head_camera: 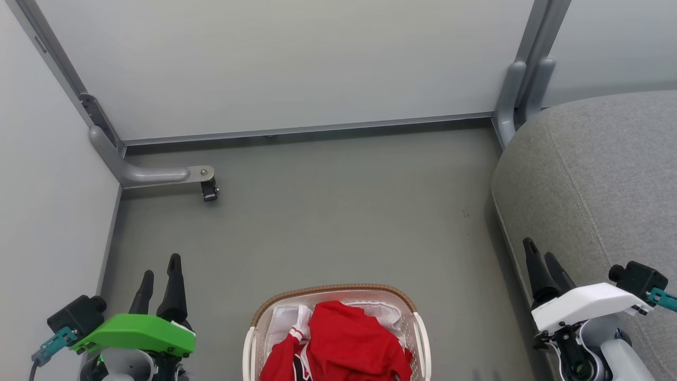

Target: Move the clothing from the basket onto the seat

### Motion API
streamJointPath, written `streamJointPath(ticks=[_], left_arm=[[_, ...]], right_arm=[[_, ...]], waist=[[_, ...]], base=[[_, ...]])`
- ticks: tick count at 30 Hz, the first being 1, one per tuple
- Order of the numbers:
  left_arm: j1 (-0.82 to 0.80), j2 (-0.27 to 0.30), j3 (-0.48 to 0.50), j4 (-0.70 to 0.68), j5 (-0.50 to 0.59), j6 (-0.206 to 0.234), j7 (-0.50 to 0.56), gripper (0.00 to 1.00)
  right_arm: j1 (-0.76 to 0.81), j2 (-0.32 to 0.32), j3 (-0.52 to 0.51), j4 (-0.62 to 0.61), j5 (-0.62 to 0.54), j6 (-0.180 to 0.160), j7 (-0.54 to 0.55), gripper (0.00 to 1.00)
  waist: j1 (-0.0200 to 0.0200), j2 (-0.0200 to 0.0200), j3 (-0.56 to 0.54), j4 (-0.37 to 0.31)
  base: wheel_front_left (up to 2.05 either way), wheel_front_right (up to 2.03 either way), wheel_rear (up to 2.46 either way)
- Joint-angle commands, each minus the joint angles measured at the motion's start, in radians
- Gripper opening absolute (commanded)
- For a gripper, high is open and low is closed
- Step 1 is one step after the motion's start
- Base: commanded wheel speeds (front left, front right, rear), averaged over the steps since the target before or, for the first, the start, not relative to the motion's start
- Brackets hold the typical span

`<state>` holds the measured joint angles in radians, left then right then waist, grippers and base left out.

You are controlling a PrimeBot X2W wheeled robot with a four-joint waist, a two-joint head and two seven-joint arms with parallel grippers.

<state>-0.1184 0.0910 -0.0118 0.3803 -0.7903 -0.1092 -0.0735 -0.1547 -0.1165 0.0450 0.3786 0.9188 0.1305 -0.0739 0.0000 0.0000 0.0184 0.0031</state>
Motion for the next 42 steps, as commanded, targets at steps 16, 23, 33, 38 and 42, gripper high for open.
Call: streamJointPath(ticks=[16, 23, 33, 38, 42], left_arm=[[-0.038, 0.041, -0.081, 0.041, 0.237, 0.041, -0.057, 1.00], [-0.043, 0.050, -0.101, 0.044, 0.310, 0.068, -0.076, 1.00], [-0.043, 0.060, -0.107, 0.020, 0.400, 0.102, -0.101, 1.00], [-0.039, 0.059, -0.101, 0.011, 0.437, 0.111, -0.114, 1.00], [-0.033, 0.054, -0.093, 0.006, 0.470, 0.114, -0.123, 1.00]], right_arm=[[-0.038, -0.026, 0.057, 0.054, -0.236, 0.000, -0.057, 1.00], [-0.046, -0.028, 0.066, 0.069, -0.323, 0.000, -0.076, 1.00], [-0.054, -0.024, 0.054, 0.069, -0.436, 0.000, -0.101, 1.00], [-0.054, -0.017, 0.036, 0.058, -0.490, 0.000, -0.113, 1.00], [-0.051, -0.013, 0.027, 0.054, -0.530, 0.000, -0.122, 1.00]], waist=[[0.0000, 0.0000, 0.002, -0.005], [0.0000, 0.0000, 0.007, -0.008], [0.0000, 0.0000, 0.017, -0.008], [0.0000, 0.0000, 0.019, -0.008], [0.0000, 0.0000, 0.018, -0.007]], base=[[0.00, 0.00, 0.00], [0.00, 0.00, 0.00], [0.00, 0.00, 0.00], [0.00, 0.00, 0.00], [0.00, 0.00, 0.00]])
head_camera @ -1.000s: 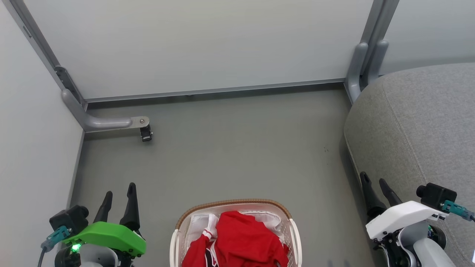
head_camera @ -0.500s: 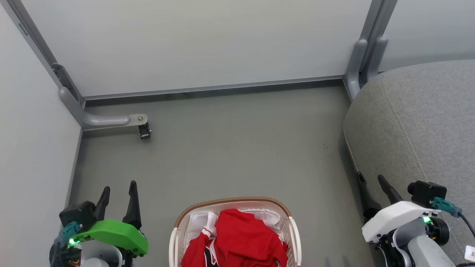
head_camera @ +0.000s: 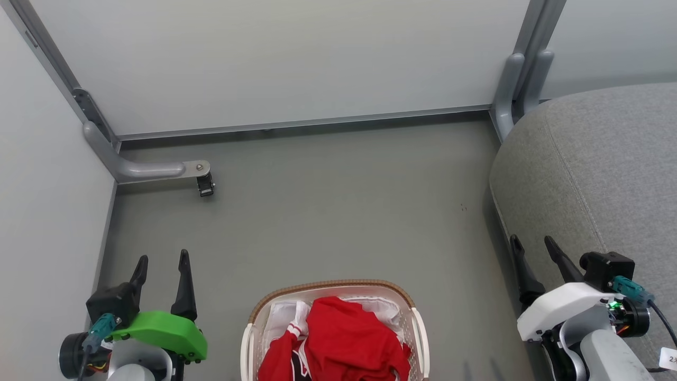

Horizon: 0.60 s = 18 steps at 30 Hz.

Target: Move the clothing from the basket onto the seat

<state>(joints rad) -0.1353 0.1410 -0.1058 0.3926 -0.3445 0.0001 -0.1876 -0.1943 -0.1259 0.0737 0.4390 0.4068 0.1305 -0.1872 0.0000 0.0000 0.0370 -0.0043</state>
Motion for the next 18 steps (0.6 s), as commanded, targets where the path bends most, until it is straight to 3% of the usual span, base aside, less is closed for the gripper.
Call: streamJointPath(ticks=[1, 18], left_arm=[[-0.013, 0.001, 0.005, -0.005, 0.030, 0.005, -0.011, 1.00], [0.007, -0.025, 0.052, 0.010, 0.169, -0.024, -0.046, 1.00]], right_arm=[[-0.011, -0.003, -0.003, -0.005, -0.028, 0.000, -0.011, 1.00], [-0.016, 0.005, -0.016, 0.036, -0.160, 0.000, -0.047, 1.00]], waist=[[0.0000, 0.0000, 0.000, 0.000], [0.0000, 0.0000, 0.008, -0.007]], base=[[0.00, 0.00, 0.00], [0.00, 0.00, 0.00]])
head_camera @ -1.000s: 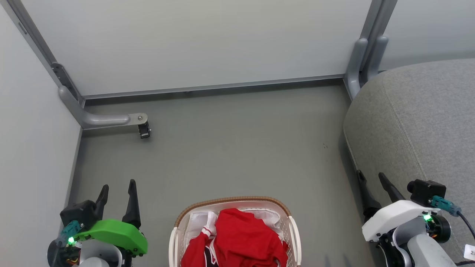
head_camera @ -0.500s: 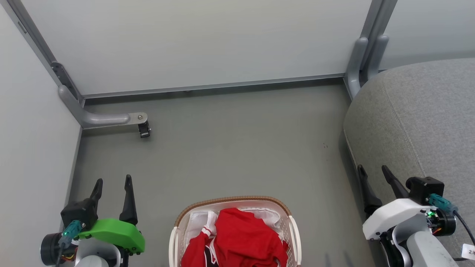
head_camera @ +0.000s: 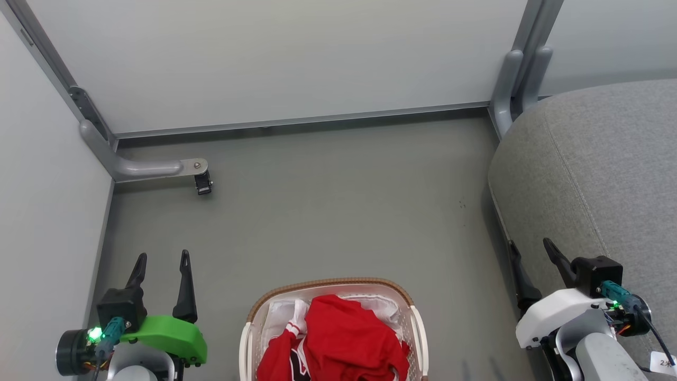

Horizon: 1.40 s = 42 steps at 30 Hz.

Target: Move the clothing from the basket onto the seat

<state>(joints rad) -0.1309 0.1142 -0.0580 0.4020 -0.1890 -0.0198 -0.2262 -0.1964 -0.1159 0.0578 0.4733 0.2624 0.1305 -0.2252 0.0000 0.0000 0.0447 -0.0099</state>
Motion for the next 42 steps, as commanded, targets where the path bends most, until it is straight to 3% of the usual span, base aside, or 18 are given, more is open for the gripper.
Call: streamJointPath(ticks=[1, 17, 25, 34, 42], left_arm=[[0.003, 0.001, 0.005, 0.001, 0.022, -0.005, -0.009, 1.00], [-0.026, -0.015, 0.002, 0.013, 0.153, -0.035, -0.037, 1.00], [-0.095, -0.037, -0.054, 0.041, 0.148, -0.085, -0.038, 1.00], [-0.264, -0.050, -0.218, 0.150, 0.109, -0.111, -0.038, 1.00], [-0.441, -0.004, -0.426, 0.309, 0.040, -0.111, -0.038, 1.00]], right_arm=[[-0.015, -0.004, 0.001, 0.002, -0.023, 0.000, -0.009, 1.00], [-0.037, -0.008, 0.010, 0.012, -0.136, 0.000, -0.039, 1.00], [-0.101, 0.002, 0.023, -0.018, -0.158, 0.000, -0.041, 1.00], [-0.227, 0.026, 0.054, -0.087, -0.175, 0.000, -0.041, 1.00], [-0.303, 0.048, 0.069, -0.158, -0.193, 0.000, -0.041, 1.00]], waist=[[0.0000, 0.0000, 0.001, -0.002], [0.0000, 0.0000, 0.044, -0.019], [0.0000, 0.0000, 0.174, -0.055], [0.0000, 0.0000, 0.428, -0.138], [0.0000, 0.0000, 0.626, -0.201]], base=[[0.00, 0.00, 0.00], [0.00, 0.00, 0.00], [0.00, 0.00, 0.00], [0.00, 0.00, 0.00], [0.00, 0.00, 0.00]])
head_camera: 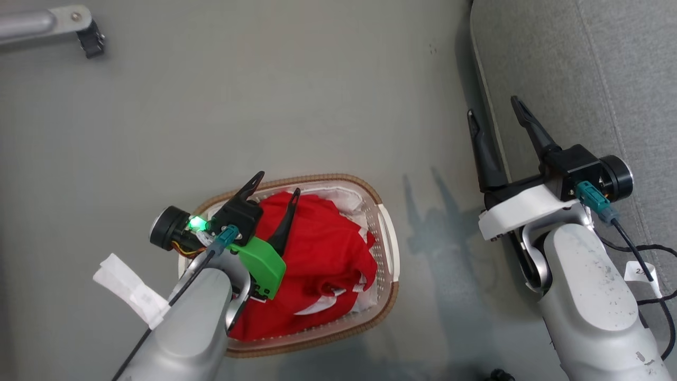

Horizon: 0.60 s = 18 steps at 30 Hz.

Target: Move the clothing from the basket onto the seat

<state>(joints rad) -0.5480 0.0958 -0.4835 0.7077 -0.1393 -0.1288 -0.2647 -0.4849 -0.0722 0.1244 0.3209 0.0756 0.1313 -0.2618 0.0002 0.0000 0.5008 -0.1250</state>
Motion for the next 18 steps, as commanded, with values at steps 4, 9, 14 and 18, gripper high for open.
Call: streamJointPath(ticks=[4, 9, 14, 18], left_arm=[[-0.098, 0.033, -0.078, 0.078, -0.022, -0.003, 0.001, 1.00], [-0.172, 0.058, -0.149, 0.192, -0.037, -0.003, 0.001, 1.00], [-0.230, 0.078, -0.216, 0.287, -0.028, -0.003, 0.001, 1.00], [-0.279, 0.098, -0.269, 0.348, 0.003, -0.003, 0.000, 1.00]], right_arm=[[-0.035, 0.011, 0.005, -0.033, -0.009, -0.001, -0.005, 1.00], [-0.055, 0.017, 0.017, -0.054, -0.004, -0.001, -0.005, 1.00], [-0.066, 0.020, 0.035, -0.064, 0.007, -0.001, -0.005, 1.00], [-0.070, 0.021, 0.054, -0.073, 0.042, -0.001, -0.005, 1.00]], waist=[[-0.0002, 0.0000, 0.241, -0.105], [-0.0002, 0.0000, 0.313, -0.132], [-0.0002, 0.0000, 0.357, -0.159], [-0.0002, 0.0000, 0.391, -0.181]], base=[[0.00, 0.00, 0.00], [0.00, 0.00, 0.00], [0.00, 0.00, 0.00], [0.00, 0.00, 0.00]])
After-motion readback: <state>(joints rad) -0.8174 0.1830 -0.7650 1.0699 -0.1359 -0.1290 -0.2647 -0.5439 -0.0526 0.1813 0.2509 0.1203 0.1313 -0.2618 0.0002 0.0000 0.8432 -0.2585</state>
